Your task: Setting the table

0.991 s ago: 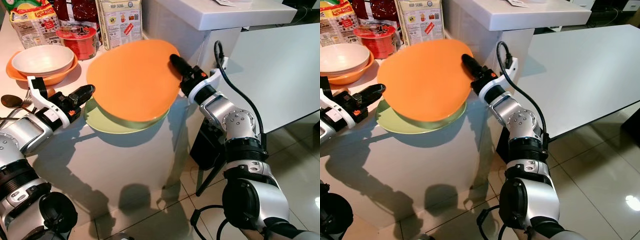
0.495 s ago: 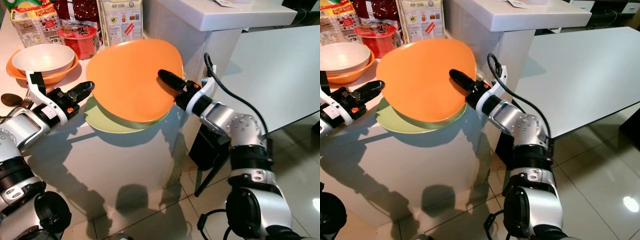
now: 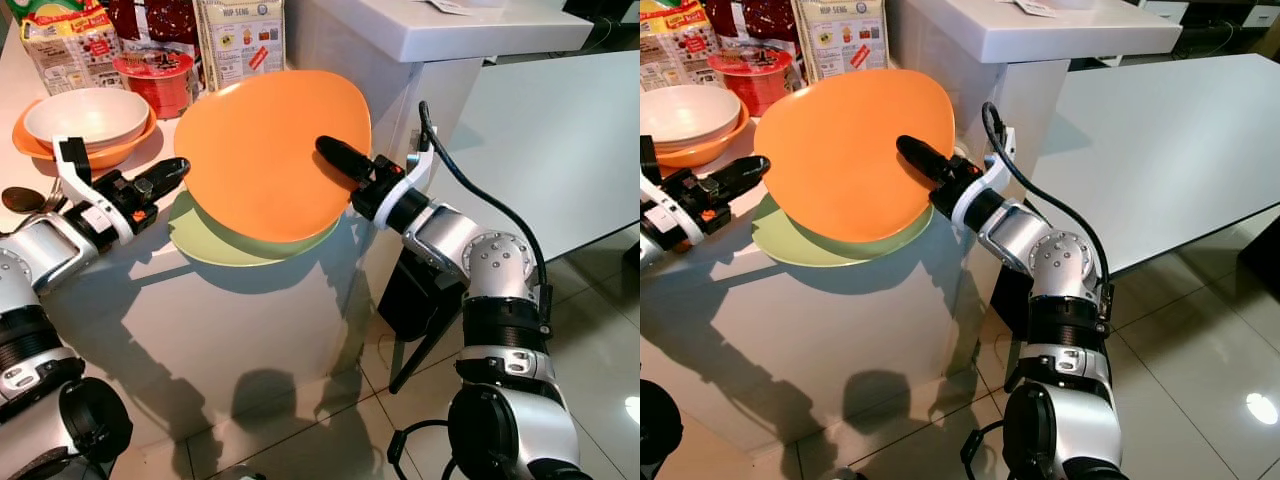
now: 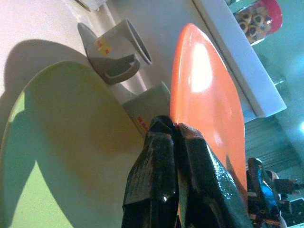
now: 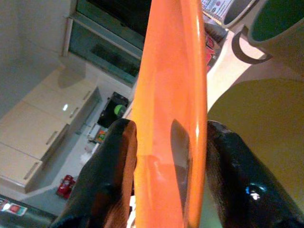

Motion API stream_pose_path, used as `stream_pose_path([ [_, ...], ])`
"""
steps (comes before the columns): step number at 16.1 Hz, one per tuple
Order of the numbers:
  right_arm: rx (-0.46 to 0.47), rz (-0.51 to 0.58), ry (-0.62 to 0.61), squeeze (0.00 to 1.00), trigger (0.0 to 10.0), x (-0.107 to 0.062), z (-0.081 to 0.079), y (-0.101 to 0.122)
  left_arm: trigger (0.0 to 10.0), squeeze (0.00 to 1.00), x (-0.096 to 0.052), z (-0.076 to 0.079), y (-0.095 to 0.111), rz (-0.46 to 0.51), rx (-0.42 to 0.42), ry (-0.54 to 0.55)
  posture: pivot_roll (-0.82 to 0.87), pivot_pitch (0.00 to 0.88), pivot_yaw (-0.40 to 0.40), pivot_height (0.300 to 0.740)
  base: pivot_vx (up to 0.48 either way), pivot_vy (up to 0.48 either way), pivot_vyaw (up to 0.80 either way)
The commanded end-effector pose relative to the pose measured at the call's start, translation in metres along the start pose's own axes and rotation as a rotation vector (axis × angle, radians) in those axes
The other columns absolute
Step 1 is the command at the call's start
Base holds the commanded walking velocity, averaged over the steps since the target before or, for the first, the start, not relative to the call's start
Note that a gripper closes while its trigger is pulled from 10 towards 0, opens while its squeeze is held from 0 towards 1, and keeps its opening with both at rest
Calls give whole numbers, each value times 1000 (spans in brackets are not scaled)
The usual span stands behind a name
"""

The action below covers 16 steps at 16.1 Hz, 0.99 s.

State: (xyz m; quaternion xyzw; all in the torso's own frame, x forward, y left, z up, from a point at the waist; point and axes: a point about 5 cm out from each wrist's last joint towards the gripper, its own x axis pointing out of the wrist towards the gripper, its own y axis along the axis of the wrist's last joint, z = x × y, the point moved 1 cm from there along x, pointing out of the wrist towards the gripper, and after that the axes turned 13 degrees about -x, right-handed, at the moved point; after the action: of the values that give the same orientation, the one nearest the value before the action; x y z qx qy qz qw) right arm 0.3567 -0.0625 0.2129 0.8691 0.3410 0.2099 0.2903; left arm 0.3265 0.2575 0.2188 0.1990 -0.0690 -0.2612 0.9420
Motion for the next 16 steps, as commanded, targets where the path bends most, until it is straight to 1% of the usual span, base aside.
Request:
stream_pose_path([
  [1, -11, 26, 29, 0, 0, -1, -8, 5, 0, 0, 11, 12, -4, -53, 4, -73, -16, 0, -62, 740, 0, 0, 0],
  [9, -11, 51, 21, 0, 0, -3, -9, 6, 0, 0, 11, 9, 0, -49, 30, -53, -23, 0, -51, 740, 0, 0, 0],
  [12, -10, 59, 8, 0, 0, -2, -8, 6, 0, 0, 14, 10, 3, -48, 100, -27, -17, 0, -46, 740, 0, 0, 0],
  [13, -8, 62, 5, 0, 0, -2, -7, 6, 0, 0, 16, 12, 0, -66, 156, -19, -18, 0, -43, 740, 0, 0, 0],
  [14, -7, 63, 3, 0, 0, -2, -7, 6, 0, 0, 16, 12, -1, -75, 179, -18, -18, 0, -43, 740, 0, 0, 0],
  [15, -4, 69, 4, 0, 0, -1, -7, 6, 2353, 0, 19, 16, -5, -86, 254, -27, -23, 0, -39, 740, 0, 0, 0],
  [16, -3, 71, 4, 0, 0, -1, -8, 5, 2353, 0, 20, 18, -5, -89, 272, -30, -23, 0, -39, 740, 0, 0, 0],
])
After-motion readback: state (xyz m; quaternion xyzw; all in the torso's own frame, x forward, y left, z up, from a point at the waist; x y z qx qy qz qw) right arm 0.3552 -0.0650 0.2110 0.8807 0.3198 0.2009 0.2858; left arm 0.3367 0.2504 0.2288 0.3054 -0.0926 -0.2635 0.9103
